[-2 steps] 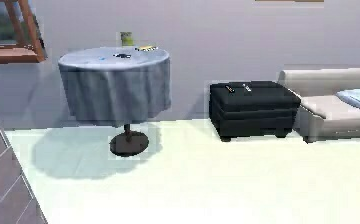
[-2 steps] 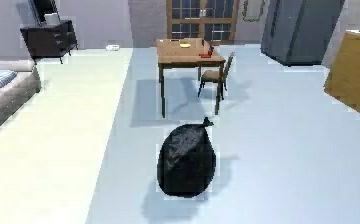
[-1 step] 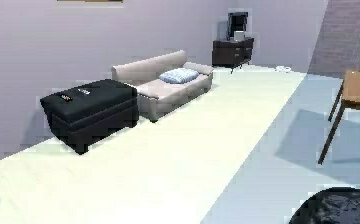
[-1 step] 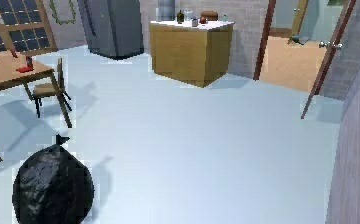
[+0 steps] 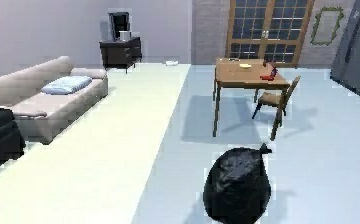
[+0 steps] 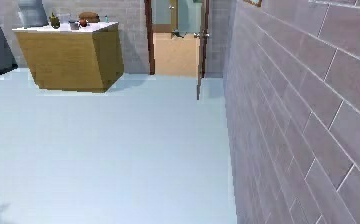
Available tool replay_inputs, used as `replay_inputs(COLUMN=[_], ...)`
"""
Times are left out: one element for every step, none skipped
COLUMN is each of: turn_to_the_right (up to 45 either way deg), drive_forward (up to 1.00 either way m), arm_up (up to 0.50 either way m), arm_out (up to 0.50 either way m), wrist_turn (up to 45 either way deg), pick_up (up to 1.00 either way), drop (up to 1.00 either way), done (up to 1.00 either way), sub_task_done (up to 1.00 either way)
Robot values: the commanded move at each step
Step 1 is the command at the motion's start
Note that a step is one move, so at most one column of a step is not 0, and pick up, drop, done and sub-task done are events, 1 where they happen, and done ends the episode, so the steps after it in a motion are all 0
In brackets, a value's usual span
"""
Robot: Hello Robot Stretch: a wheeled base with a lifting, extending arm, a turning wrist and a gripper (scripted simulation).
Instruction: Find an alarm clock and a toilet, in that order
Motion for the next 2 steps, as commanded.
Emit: replay_inputs(turn_to_the_right=[0.0,-45.0], drive_forward=[0.2,0.0], arm_up=[0.0,0.0], arm_out=[0.0,0.0], wrist_turn=[0.0,0.0], pick_up=[0.0,0.0], drop=[0.0,0.0], done=[0.0,0.0], sub_task_done=[0.0,0.0])
